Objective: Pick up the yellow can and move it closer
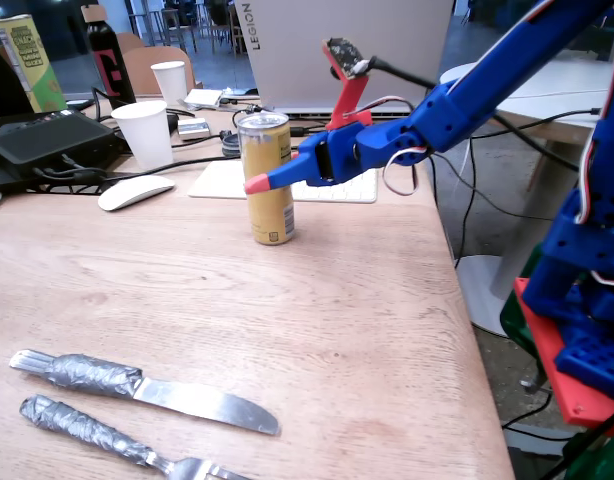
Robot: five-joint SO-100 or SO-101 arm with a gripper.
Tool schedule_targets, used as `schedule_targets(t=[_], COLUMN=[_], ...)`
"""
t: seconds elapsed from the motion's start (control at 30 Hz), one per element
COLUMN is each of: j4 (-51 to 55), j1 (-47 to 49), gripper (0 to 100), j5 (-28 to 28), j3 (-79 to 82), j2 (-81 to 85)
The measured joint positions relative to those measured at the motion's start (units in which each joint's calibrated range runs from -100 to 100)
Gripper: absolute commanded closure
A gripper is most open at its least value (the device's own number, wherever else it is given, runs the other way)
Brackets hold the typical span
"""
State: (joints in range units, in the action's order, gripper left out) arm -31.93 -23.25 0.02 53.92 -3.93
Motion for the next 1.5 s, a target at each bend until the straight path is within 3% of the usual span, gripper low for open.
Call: schedule_targets(t=[0.13,1.27,1.33,1.5], j4=[0.0,0.0,0.0,0.0], j1=[0.0,4.04,4.04,4.51], gripper=[58,58,60,75], j5=[0.0,-0.2,-0.34,-0.29], j3=[0.0,-9.29,-9.29,-9.29], j2=[0.0,-7.09,-7.09,-7.09])
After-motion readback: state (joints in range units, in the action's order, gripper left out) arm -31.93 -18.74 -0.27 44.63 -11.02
